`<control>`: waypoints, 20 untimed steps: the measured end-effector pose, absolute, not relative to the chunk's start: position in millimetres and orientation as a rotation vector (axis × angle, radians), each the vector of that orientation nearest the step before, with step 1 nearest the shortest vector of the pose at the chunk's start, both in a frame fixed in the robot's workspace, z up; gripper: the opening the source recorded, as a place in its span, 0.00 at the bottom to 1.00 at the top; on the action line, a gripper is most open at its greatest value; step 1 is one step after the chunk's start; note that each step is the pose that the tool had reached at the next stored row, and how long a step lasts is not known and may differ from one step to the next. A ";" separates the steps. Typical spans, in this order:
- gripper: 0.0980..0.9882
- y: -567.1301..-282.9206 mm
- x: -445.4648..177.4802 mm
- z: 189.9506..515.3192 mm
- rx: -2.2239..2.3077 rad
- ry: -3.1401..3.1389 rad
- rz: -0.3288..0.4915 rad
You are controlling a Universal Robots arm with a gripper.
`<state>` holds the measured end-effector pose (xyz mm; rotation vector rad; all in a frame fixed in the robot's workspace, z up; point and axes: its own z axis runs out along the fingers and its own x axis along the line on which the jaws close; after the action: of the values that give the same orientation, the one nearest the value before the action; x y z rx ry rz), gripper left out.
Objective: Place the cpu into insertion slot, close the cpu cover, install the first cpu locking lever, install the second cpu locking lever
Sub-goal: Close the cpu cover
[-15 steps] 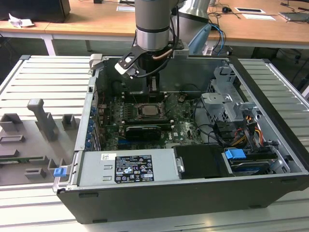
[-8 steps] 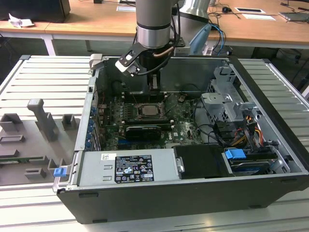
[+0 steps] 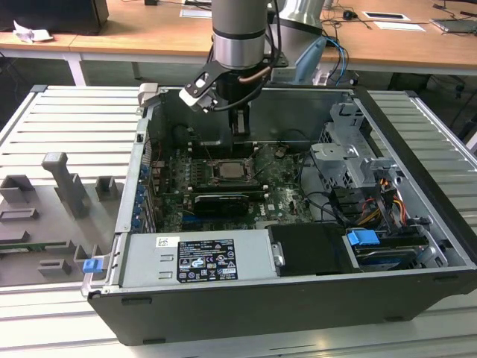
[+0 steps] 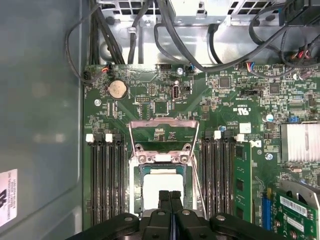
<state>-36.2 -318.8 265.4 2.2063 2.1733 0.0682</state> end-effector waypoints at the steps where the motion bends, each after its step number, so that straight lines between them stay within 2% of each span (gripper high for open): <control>1: 0.01 -318.7 -36.2 267.7 2.206 2.173 0.068; 20: 0.01 -318.3 -23.3 279.2 2.207 2.173 0.068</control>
<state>-23.3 -318.3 279.2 2.2066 2.1734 0.0677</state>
